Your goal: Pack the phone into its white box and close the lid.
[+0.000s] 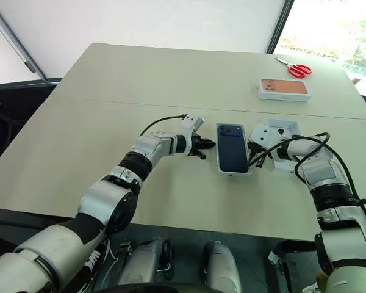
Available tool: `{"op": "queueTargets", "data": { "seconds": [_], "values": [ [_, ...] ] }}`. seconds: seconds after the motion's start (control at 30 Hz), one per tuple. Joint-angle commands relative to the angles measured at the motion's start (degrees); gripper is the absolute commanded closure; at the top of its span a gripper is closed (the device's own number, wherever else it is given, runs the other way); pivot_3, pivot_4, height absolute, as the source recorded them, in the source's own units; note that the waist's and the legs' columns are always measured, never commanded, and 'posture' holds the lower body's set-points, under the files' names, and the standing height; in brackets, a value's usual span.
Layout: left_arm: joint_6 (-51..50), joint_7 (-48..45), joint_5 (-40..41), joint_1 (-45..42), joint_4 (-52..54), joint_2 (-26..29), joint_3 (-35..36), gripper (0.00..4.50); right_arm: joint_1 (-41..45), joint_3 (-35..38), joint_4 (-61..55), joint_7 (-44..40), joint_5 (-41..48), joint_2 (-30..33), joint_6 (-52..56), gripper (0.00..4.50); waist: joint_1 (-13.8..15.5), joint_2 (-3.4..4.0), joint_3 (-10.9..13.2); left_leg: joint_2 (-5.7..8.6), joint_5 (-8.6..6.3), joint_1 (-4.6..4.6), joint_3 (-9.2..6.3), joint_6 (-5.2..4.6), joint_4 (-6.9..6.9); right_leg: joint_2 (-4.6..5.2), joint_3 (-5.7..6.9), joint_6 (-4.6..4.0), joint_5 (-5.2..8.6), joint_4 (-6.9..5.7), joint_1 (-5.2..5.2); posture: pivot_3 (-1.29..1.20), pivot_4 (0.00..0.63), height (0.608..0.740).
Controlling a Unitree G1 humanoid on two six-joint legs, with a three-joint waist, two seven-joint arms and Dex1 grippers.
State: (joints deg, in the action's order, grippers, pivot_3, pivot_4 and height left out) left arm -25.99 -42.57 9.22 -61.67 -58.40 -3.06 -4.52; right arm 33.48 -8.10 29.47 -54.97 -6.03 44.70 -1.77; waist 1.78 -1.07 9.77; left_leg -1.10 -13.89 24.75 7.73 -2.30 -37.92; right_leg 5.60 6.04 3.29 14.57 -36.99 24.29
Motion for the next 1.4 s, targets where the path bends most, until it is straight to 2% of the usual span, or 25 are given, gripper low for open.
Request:
{"op": "queueTargets", "data": {
  "seconds": [0.03,0.13,0.27,0.43,0.57,0.6,0.67,0.7,0.9,0.93,0.97,1.13,1.2,1.3,1.4],
  "values": [
    [-0.7,-4.2,0.2,-0.4,4.2,0.8,-0.5,4.46,1.1,-0.4,1.3,-0.2,-1.2,0.6,-0.6,4.48,-0.2,0.00,0.0,0.00,0.00,0.00,0.00,0.00,0.00,-0.01,0.00,0.00,0.00,0.00,0.00,0.00,0.150,0.740],
    [0.2,-3.4,-0.7,0.9,5.5,2.3,-0.6,4.46,2.0,-0.8,2.0,-0.3,-1.9,1.0,-1.4,4.48,-0.6,0.00,0.0,-0.01,0.01,0.02,-0.01,0.00,-0.01,-0.02,0.02,0.00,0.00,-0.02,0.01,0.00,0.150,0.740],
    [0.6,-2.1,1.0,2.3,9.6,6.3,2.7,4.46,3.0,-0.1,2.5,-0.6,-2.1,2.4,-1.3,4.48,-1.4,0.02,0.0,-0.02,0.01,0.02,0.00,-0.01,-0.02,-0.02,0.02,0.01,-0.01,-0.03,0.00,0.00,0.150,0.740],
    [-5.4,-9.7,5.5,12.2,30.9,13.0,2.1,4.46,1.1,1.4,4.6,-1.9,-0.9,5.2,-1.7,4.48,-2.3,0.11,0.1,-0.11,0.04,0.02,0.00,0.04,0.00,-0.08,0.06,0.03,-0.01,-0.09,0.02,0.00,0.150,0.740],
    [-8.6,-9.9,7.9,16.6,40.5,17.8,3.7,4.46,0.2,4.0,2.1,-4.1,3.0,5.4,1.8,4.48,-2.4,0.12,0.1,-0.12,0.05,0.02,0.00,0.06,-0.07,-0.08,0.07,0.03,-0.01,-0.10,-0.02,0.00,0.150,0.740],
    [-9.1,-9.9,8.6,17.3,41.8,18.6,4.2,4.23,0.2,4.6,1.6,-5.0,4.2,5.4,3.4,4.50,-2.4,0.12,0.1,-0.12,0.05,0.02,0.00,0.06,-0.08,-0.08,0.07,0.03,-0.01,-0.11,-0.03,0.00,0.150,0.740],
    [-9.5,-9.4,9.4,18.2,43.9,20.0,5.1,3.63,0.1,5.5,0.4,-5.6,5.6,5.3,5.3,3.97,-2.5,0.13,0.1,-0.12,0.05,0.02,-0.01,0.06,-0.08,-0.08,0.07,0.03,-0.01,-0.11,-0.03,0.00,0.150,0.740],
    [-8.7,-9.6,9.6,18.9,45.0,20.8,5.4,3.13,0.4,6.4,-0.7,-6.3,7.4,4.8,8.0,3.65,-2.5,0.13,0.1,-0.13,0.05,0.02,0.00,0.06,-0.08,-0.09,0.07,0.03,-0.01,-0.11,-0.03,0.00,0.150,0.740],
    [-6.5,-13.3,10.9,23.1,50.2,26.1,5.3,0.05,2.1,9.2,-10.3,-6.9,14.2,2.8,22.5,0.53,-2.6,0.20,0.1,-0.19,0.06,0.02,0.00,0.07,-0.08,-0.13,0.07,0.03,-0.01,-0.13,-0.02,0.00,0.150,0.740],
    [-6.1,-14.1,11.6,23.8,51.3,26.8,5.6,0.00,2.5,9.3,-11.4,-6.6,14.8,3.1,26.2,0.09,-2.6,0.21,0.1,-0.19,0.06,0.02,0.00,0.07,-0.08,-0.14,0.07,0.03,-0.01,-0.13,-0.01,0.00,0.150,0.740],
    [-5.8,-14.6,12.1,24.2,52.0,27.2,5.9,0.00,2.7,9.3,-12.0,-6.2,15.1,3.3,28.8,0.03,-2.6,0.21,0.1,-0.20,0.06,0.02,0.00,0.07,-0.08,-0.13,0.07,0.03,-0.01,-0.13,0.01,0.00,0.150,0.740],
    [-3.0,-17.7,14.0,28.0,56.3,30.9,7.2,0.00,11.1,9.7,-7.9,-0.6,15.0,3.9,45.1,0.03,-2.5,0.29,0.2,-0.16,0.03,0.03,0.00,0.09,-0.07,-0.04,0.06,-0.03,0.02,-0.10,0.02,0.00,0.150,0.740],
    [-1.6,-19.9,15.0,29.9,58.2,32.9,7.6,0.00,13.3,7.6,-7.7,-1.1,14.7,5.3,52.0,0.03,-2.6,0.33,0.2,-0.18,0.03,0.03,-0.01,0.10,-0.02,-0.03,0.06,-0.15,0.08,-0.10,0.09,0.00,0.150,0.740],
    [2.0,-22.8,16.5,32.3,60.0,34.6,8.4,0.00,14.7,6.6,-8.6,-0.3,15.6,5.6,61.8,0.03,-2.6,0.34,0.2,-0.19,0.03,0.08,-0.01,0.11,0.06,-0.03,0.05,-0.21,0.11,-0.08,0.18,0.00,0.150,0.740],
    [6.7,-24.5,16.6,34.6,61.0,35.6,8.5,0.00,13.5,4.0,-11.4,-0.6,15.7,6.7,66.3,0.03,-2.7,0.39,0.2,-0.18,-0.04,0.15,-0.01,0.22,0.05,0.01,0.05,-0.26,0.12,-0.06,0.24,0.00,0.150,0.740]
  ]
}}
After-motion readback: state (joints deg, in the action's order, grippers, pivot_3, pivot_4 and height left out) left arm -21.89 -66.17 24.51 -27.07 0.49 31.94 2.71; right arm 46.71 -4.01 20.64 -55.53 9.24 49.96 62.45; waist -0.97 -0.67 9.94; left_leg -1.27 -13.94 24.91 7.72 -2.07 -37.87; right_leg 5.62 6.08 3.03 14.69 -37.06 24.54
